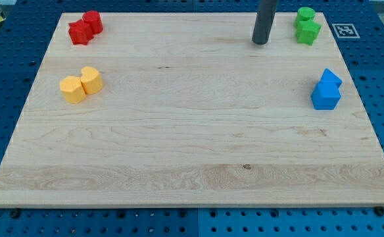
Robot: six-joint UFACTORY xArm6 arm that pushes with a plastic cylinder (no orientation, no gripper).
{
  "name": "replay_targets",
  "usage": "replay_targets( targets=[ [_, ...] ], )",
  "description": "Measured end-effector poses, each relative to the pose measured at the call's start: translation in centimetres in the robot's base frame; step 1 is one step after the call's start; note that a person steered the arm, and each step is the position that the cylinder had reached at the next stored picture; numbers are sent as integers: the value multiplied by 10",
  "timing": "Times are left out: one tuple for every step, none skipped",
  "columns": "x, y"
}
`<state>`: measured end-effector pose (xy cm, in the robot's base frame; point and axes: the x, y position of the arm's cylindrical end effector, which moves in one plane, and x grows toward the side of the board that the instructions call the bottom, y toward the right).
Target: Move your arm to the top left
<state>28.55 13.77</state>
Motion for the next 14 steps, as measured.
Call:
replay_targets(
  targets=[
    [0,0],
    [-7,-21],
    [-10,-30],
    [-11,-33],
    [-11,-33],
    [-16,-51],
    [-36,-77],
    [-57,-108],
    [-76,-149],
    [-90,-184],
    [-92,-205],
    [-94,-235],
    [-94,-258],
    [-94,-280]
  ],
)
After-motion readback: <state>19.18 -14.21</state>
